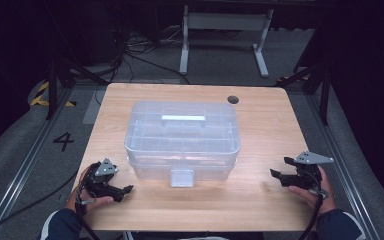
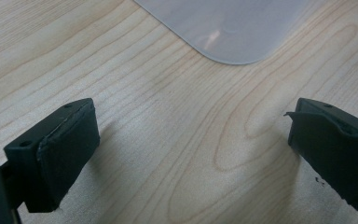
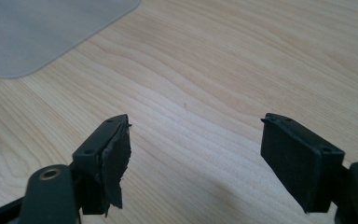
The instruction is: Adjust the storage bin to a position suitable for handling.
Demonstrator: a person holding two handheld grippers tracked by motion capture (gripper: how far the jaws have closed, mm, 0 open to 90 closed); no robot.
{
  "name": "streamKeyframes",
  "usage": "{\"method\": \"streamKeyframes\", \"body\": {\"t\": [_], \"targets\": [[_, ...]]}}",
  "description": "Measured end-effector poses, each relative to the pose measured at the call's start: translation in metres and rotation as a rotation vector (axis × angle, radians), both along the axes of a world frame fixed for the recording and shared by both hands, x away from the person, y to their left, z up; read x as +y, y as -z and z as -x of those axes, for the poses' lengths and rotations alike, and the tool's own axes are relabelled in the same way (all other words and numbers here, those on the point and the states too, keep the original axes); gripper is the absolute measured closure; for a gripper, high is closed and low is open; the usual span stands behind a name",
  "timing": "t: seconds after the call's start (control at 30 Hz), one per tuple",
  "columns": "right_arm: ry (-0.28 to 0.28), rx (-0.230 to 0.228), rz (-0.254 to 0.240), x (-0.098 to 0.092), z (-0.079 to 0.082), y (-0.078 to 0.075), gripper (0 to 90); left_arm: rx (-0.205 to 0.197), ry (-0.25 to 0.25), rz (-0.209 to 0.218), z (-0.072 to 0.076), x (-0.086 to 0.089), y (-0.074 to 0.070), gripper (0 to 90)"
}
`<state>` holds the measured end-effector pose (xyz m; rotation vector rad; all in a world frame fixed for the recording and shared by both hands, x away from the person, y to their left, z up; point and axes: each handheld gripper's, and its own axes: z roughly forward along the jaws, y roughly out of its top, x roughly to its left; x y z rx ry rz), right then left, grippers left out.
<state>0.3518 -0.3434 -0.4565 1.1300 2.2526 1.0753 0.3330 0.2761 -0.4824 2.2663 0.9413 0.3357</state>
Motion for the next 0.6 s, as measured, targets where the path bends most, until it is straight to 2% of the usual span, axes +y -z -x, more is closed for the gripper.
{"method": "streamKeyframes", "body": {"t": [0.5,0.6], "targets": [[-0.028,-0.058,-0.028,0.005,0.002,-0.025,26.4,0.001,0.006,0.004,-0.001,0.0,0.0,2.9],[-0.04,-0.078,-0.034,0.006,0.004,-0.034,27.1,-0.001,0.006,0.003,0.0,0.0,0.0,3.1]]}}
